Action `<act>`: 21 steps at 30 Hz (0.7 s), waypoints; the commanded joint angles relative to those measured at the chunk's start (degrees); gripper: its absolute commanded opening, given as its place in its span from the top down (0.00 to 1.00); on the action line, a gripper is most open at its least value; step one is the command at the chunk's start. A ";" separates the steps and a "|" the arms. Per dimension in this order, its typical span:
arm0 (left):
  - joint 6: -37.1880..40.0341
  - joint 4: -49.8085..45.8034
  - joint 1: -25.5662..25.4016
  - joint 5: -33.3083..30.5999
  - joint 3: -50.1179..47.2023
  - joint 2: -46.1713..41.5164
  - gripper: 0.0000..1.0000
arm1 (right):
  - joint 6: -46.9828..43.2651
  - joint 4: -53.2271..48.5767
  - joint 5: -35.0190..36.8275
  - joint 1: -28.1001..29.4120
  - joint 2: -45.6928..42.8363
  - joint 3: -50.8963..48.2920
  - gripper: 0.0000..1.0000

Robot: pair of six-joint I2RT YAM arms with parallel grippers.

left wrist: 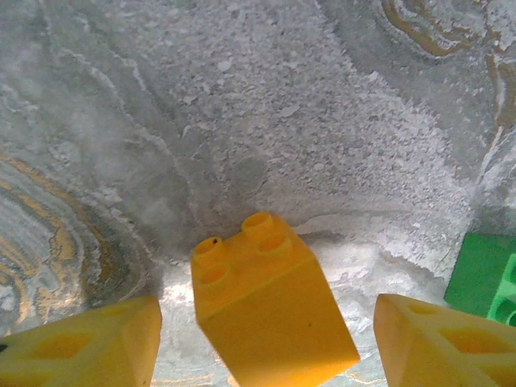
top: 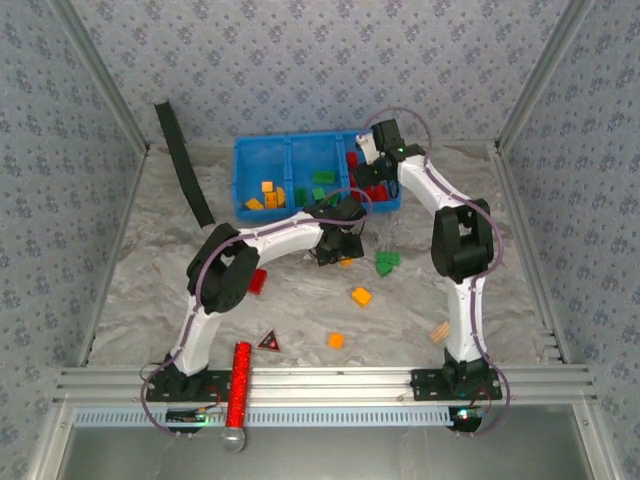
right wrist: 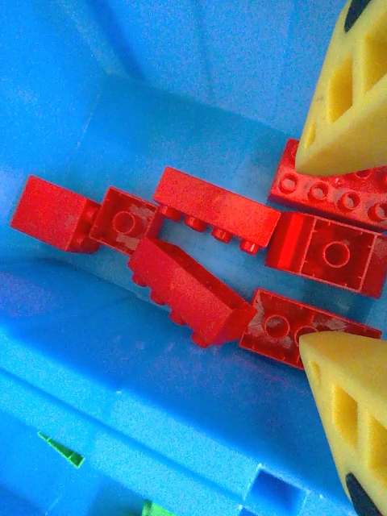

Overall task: Sort the legos into containers by color
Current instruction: Pick up the lego from the center of the table.

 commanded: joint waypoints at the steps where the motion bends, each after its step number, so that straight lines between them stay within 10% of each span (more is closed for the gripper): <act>1: -0.05 -1.69 -0.35 -1.09 1.45 1.29 0.34 | -0.75 0.72 -0.51 0.23 -3.22 -1.09 0.45; 21: 11.30 -1.22 3.40 -8.36 -13.90 -10.28 0.77 | 4.87 4.70 -4.82 0.13 -22.47 -28.76 0.44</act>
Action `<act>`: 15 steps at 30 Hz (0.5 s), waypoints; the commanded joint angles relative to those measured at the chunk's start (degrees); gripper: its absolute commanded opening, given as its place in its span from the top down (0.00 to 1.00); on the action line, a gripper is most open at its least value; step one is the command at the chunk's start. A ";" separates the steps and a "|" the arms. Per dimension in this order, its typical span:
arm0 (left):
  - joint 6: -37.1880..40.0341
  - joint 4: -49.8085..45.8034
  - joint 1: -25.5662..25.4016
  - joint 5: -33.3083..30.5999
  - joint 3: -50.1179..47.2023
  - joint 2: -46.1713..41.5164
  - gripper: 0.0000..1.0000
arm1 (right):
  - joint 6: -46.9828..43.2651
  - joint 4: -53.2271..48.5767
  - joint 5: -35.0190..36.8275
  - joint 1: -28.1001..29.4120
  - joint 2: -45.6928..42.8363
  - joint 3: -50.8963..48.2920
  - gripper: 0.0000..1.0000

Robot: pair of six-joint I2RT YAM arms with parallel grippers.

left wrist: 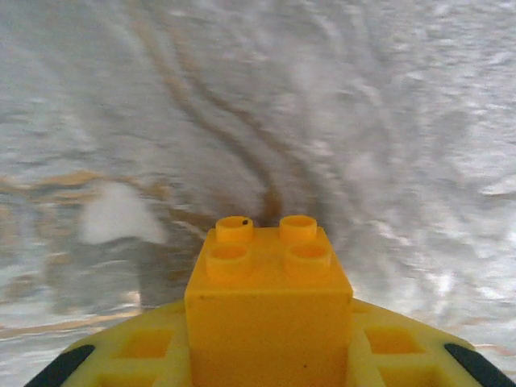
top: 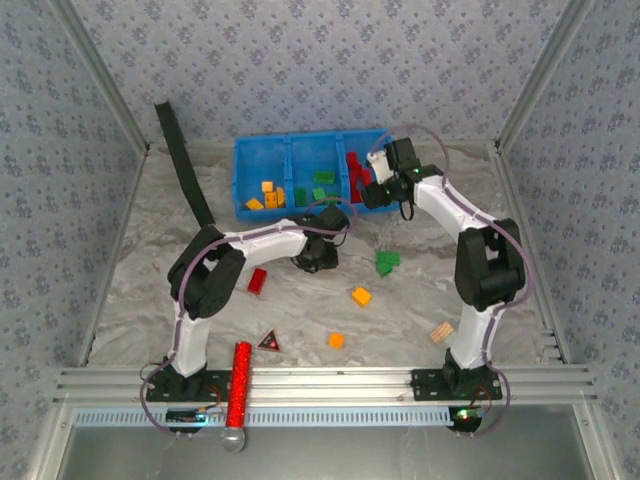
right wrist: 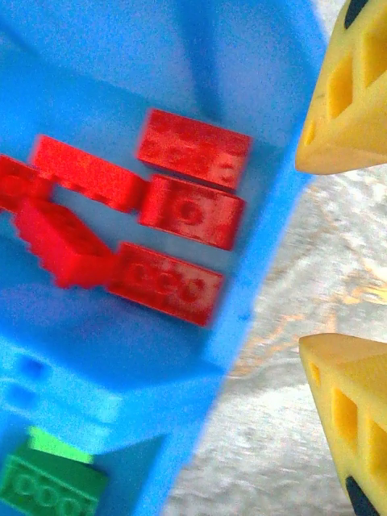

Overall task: Sort the legos into containers by color
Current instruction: Pick up the lego from the center of the table, then place the lego in the container.

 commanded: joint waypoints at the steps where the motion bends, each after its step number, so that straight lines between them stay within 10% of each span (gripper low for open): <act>1: 6.03 -3.02 1.28 -4.60 -0.21 -3.63 0.78 | 3.47 0.78 -2.64 0.21 -4.80 -6.21 0.44; 15: 20.86 -5.09 10.64 -16.02 7.11 -18.11 0.79 | 12.85 5.25 -11.81 0.01 -15.11 -28.99 0.42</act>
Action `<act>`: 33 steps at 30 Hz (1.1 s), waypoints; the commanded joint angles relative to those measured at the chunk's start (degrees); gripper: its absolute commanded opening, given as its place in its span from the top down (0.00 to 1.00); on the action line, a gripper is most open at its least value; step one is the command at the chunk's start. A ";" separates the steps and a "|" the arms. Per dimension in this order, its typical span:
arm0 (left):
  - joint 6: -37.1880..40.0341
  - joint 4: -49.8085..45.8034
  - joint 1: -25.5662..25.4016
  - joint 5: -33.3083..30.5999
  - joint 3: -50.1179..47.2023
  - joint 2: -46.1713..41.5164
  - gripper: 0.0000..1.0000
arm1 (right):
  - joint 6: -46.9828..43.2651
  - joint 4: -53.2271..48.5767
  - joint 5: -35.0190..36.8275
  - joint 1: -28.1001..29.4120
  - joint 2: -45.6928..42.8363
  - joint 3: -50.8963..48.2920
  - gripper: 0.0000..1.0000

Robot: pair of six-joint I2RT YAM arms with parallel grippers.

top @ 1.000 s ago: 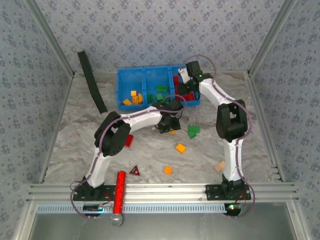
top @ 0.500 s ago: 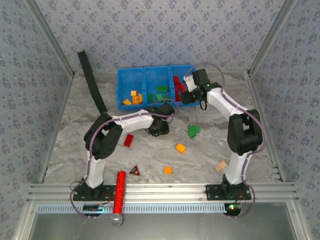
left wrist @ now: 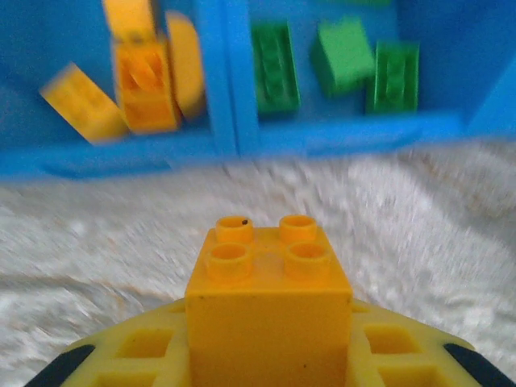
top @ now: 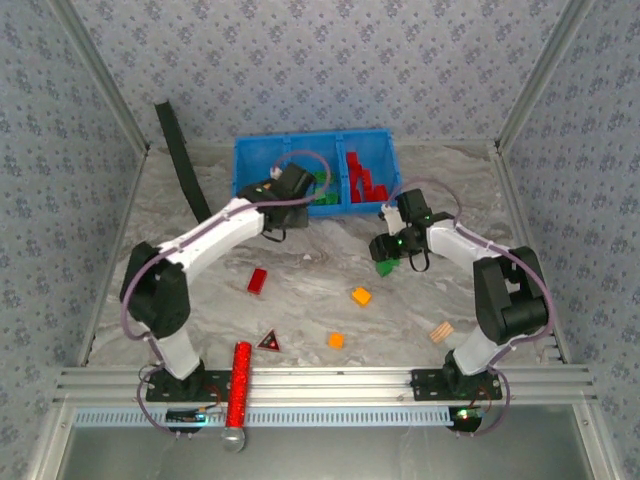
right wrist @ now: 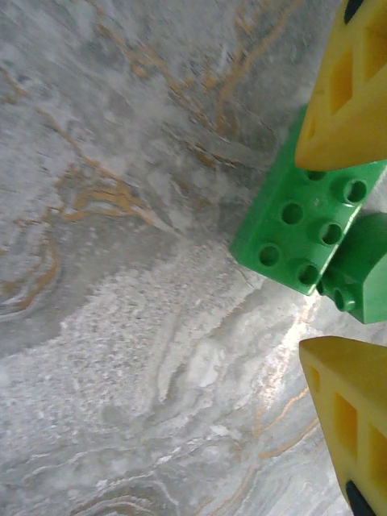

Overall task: Sort the legos into containers by color
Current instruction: Place the lego in the container.

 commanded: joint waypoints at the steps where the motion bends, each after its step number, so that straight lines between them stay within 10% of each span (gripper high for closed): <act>1: 5.17 -0.28 2.82 -3.54 1.82 -2.21 0.79 | 3.34 2.01 -3.95 0.02 -2.08 -1.14 0.42; 13: 5.82 8.57 13.39 0.22 4.28 4.06 0.79 | 2.31 -1.51 0.90 3.86 -2.20 -2.12 0.41; 33: 3.96 8.18 15.81 4.42 9.12 15.72 0.80 | 2.27 -10.97 16.74 10.48 -0.11 1.52 0.41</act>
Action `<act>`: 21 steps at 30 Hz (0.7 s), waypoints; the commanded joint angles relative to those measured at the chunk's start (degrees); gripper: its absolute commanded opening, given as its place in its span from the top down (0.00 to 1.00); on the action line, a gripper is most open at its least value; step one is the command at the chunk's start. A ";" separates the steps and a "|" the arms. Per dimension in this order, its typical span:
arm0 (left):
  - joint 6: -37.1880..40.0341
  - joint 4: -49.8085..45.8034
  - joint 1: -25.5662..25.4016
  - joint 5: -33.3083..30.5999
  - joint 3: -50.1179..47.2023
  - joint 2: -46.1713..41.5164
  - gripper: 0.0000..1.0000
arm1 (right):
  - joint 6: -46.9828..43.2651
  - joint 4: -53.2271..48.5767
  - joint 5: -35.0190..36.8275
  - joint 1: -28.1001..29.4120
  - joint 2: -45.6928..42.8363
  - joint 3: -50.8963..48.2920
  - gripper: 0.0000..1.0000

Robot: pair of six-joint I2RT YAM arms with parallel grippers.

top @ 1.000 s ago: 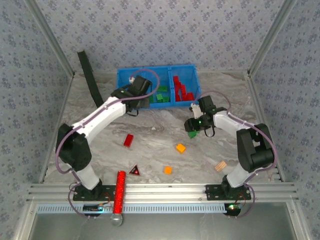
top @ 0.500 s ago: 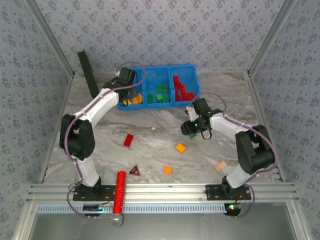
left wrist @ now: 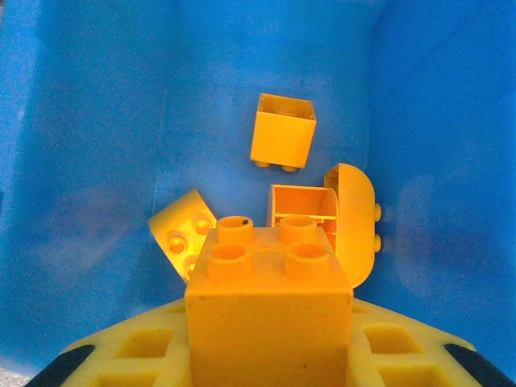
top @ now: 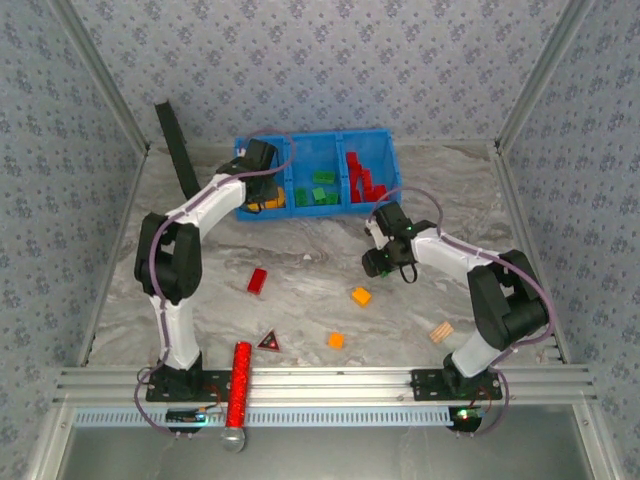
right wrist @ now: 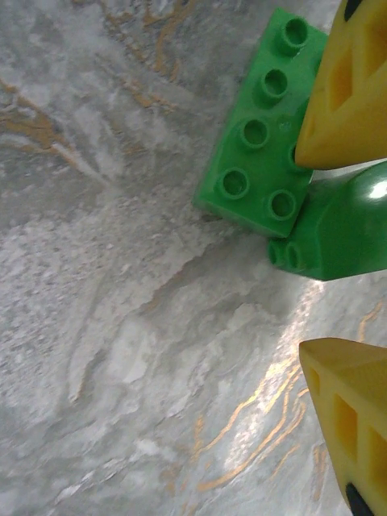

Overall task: Sort the legos into containers by color
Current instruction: Place the lego in the container.

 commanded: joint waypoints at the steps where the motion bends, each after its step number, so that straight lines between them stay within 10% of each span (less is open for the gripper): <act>1: -0.27 -0.67 -0.01 0.75 3.25 1.53 0.80 | 1.97 -7.71 4.82 1.35 0.90 2.86 0.41; 21: -0.18 -0.68 -0.37 1.54 4.19 4.23 0.72 | 2.88 -8.73 8.35 3.72 5.51 5.31 0.64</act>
